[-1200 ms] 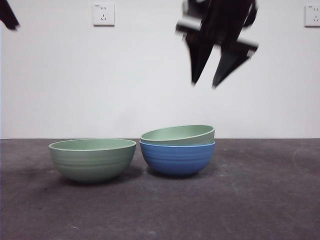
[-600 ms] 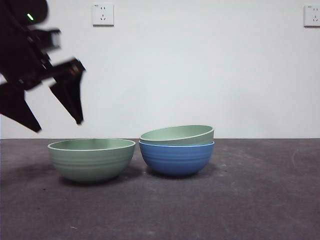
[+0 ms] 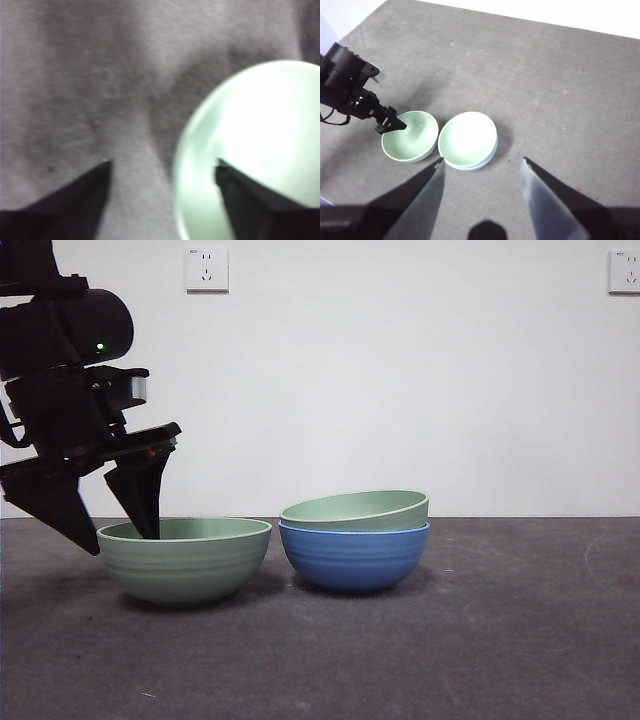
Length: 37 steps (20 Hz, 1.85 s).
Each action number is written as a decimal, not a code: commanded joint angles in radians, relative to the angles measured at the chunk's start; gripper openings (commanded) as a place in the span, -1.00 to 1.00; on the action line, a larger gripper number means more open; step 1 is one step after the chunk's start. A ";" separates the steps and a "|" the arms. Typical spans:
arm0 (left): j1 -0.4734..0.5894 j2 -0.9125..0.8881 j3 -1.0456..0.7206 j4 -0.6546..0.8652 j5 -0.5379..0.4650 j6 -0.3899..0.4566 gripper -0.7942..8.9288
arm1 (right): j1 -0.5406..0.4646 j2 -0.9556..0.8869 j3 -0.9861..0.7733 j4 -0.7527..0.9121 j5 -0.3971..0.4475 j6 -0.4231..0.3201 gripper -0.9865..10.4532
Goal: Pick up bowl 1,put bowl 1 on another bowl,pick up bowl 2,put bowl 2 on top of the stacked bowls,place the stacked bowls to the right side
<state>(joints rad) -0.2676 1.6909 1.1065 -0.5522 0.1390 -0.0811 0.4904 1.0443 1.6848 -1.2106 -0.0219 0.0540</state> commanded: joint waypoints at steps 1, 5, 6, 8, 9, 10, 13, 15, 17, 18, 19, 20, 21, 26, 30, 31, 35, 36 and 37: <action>-0.013 0.006 -0.003 -0.012 0.010 -0.017 -0.86 | 0.002 0.001 0.000 0.003 0.004 0.009 -0.38; -0.021 0.006 -0.003 -0.013 0.022 -0.027 -0.85 | 0.002 0.001 0.000 -0.007 0.004 0.009 -0.39; -0.021 0.005 -0.002 -0.014 0.023 -0.027 -0.85 | 0.002 0.001 0.000 -0.018 0.004 0.009 -0.39; -0.018 0.003 0.009 -0.038 0.019 -0.024 -0.85 | 0.002 0.001 0.000 -0.040 0.004 0.008 -0.38; -0.017 -0.003 0.018 -0.051 0.018 -0.023 -0.85 | 0.002 0.001 0.000 -0.047 0.004 0.008 -0.39; -0.017 -0.013 0.028 -0.065 0.018 -0.022 -0.85 | 0.002 0.001 0.000 -0.051 0.004 0.008 -0.38; -0.023 -0.086 0.058 -0.099 0.019 -0.020 -0.85 | 0.002 0.001 0.000 -0.055 0.004 0.008 -0.38; -0.039 -0.143 0.095 -0.131 0.020 -0.020 -0.85 | 0.002 0.001 0.000 -0.056 0.004 0.008 -0.39; -0.068 -0.179 0.145 -0.157 0.020 -0.020 -0.85 | 0.002 0.001 0.000 -0.055 0.003 0.008 -0.39; -0.087 -0.183 0.175 -0.164 0.020 -0.020 -0.85 | 0.002 0.001 0.000 -0.055 0.003 0.008 -0.39; -0.109 -0.182 0.206 -0.169 0.019 -0.020 -0.85 | 0.002 0.001 0.000 -0.055 0.003 0.008 -0.39; -0.130 -0.179 0.232 -0.166 0.018 -0.021 -0.85 | 0.002 0.001 0.000 -0.055 0.002 0.008 -0.39; -0.150 -0.169 0.259 -0.159 0.014 -0.021 -0.85 | 0.002 0.001 0.000 -0.056 0.002 0.007 -0.39; -0.209 -0.045 0.448 -0.170 -0.009 -0.024 -0.85 | 0.002 0.001 0.000 -0.073 0.002 0.005 -0.39; -0.232 0.101 0.571 -0.205 -0.009 -0.024 -0.85 | 0.002 0.001 0.000 -0.106 0.002 0.005 -0.39; -0.240 0.136 0.579 -0.198 -0.008 -0.024 -0.85 | 0.002 0.001 0.000 -0.108 0.002 0.005 -0.39; -0.259 0.240 0.583 -0.201 -0.019 -0.024 -0.85 | 0.002 0.001 0.000 -0.107 0.002 0.005 -0.39; -0.261 0.256 0.583 -0.198 -0.033 -0.023 -0.85 | 0.002 0.001 0.000 -0.108 0.002 0.005 -0.39; -0.264 0.274 0.583 -0.192 -0.045 -0.013 -0.85 | 0.002 0.001 0.000 -0.108 0.002 0.005 -0.39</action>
<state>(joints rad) -0.5278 1.9606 1.6871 -0.7551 0.0952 -0.1043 0.4904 1.0454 1.6848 -1.3201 -0.0223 0.0559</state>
